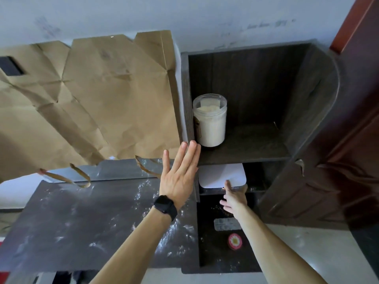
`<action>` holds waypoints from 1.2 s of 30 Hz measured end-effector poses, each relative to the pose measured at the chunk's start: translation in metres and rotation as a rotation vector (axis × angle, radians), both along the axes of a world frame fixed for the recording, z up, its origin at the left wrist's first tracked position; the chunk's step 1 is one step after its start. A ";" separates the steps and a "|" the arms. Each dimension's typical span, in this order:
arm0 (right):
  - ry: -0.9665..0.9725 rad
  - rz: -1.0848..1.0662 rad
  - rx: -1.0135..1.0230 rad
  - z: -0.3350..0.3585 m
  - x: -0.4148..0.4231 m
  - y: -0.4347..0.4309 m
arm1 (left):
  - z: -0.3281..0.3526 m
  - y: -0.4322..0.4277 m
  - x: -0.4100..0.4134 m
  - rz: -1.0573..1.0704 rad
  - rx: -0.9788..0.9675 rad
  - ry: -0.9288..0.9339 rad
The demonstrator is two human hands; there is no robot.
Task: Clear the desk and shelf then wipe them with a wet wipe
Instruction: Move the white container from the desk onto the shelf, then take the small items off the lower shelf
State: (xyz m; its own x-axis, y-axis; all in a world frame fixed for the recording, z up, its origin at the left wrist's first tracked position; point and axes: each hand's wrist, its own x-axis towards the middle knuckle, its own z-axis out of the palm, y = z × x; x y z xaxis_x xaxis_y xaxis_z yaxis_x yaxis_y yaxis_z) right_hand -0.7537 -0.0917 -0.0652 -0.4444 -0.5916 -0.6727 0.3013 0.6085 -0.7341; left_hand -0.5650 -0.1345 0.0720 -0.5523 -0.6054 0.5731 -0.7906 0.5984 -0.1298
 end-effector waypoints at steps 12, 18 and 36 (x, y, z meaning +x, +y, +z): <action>0.407 0.425 0.231 -0.035 -0.016 0.152 | -0.123 0.101 0.014 0.008 0.943 -0.052; 0.547 0.694 0.308 -0.090 -0.006 0.175 | -0.197 0.112 -0.031 0.025 1.186 -0.264; 0.791 1.274 0.190 -0.169 -0.043 0.112 | -0.327 0.066 -0.105 0.347 1.158 -0.450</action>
State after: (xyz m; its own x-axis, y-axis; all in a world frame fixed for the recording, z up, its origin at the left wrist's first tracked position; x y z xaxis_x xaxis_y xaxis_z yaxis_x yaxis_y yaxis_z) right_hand -0.7963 0.0206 -0.2346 0.0096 -0.7834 -0.6215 -0.9089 0.2523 -0.3321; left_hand -0.6702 -0.0682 -0.2550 -0.2730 -0.7722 -0.5737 -0.9492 0.3133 0.0299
